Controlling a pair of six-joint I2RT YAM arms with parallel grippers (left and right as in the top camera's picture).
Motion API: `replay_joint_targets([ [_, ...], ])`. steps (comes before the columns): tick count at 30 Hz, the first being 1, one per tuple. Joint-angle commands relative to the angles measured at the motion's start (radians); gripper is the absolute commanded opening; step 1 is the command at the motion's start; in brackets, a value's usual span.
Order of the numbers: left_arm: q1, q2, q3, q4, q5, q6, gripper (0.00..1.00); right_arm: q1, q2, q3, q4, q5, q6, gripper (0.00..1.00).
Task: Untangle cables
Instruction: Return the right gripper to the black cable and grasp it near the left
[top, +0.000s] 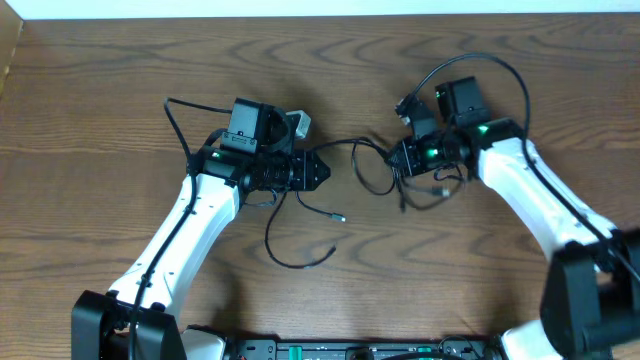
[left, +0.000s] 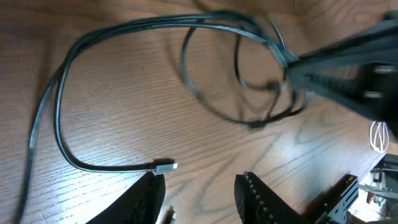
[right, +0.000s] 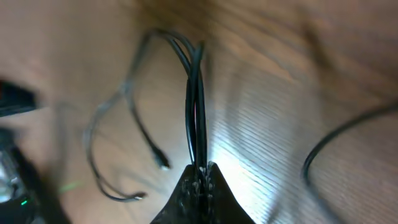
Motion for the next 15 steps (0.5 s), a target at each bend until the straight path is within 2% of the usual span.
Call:
replay_joint_targets([
  [1,0.0,0.011,-0.009,0.002,0.016,0.009,0.45,-0.015,-0.104,0.033,0.003,-0.111,-0.072,0.01],
  [8,0.0,0.011,-0.009,0.016,0.019,0.008,0.46,-0.018,-0.21,0.033,0.004,-0.211,-0.072,0.01],
  [15,0.0,0.011,-0.009,0.026,0.042,0.009,0.46,-0.018,-0.223,0.033,0.004,-0.264,-0.073,0.01],
])
